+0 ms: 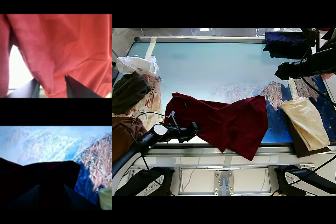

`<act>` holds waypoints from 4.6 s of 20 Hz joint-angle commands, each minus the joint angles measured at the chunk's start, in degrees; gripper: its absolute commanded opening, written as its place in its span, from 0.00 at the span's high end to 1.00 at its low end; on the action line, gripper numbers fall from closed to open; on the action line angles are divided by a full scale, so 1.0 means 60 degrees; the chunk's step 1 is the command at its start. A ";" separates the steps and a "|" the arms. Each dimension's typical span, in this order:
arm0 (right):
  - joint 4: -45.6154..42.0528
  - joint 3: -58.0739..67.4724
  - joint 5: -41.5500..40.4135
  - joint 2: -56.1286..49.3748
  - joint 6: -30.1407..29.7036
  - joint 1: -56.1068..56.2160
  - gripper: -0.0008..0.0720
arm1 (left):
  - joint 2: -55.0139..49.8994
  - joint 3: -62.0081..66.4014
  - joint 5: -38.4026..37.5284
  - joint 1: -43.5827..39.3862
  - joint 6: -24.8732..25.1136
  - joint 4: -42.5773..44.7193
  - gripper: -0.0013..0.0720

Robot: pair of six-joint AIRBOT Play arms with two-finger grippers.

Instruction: Fold the shirts.

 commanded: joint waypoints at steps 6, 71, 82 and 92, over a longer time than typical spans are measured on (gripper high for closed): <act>-0.1337 -0.0007 -0.0280 -0.0004 -0.0066 -0.0007 0.51 | 0.0576 0.0204 0.0178 -0.0372 0.0226 -0.0397 0.97; 0.0481 0.4521 -0.2841 0.4167 -0.0543 -0.0940 0.98 | 0.5286 1.2142 -0.4885 0.5493 0.2014 0.4725 0.97; 0.0178 0.1902 -0.1727 -0.1661 -0.0539 -0.0940 0.98 | -0.2554 1.2407 -0.5074 0.5213 0.4331 0.1956 0.97; 0.1024 0.1891 0.4492 -0.6247 0.0823 -0.0178 0.87 | -0.7311 1.2411 -0.0477 0.3395 0.5005 0.1974 0.90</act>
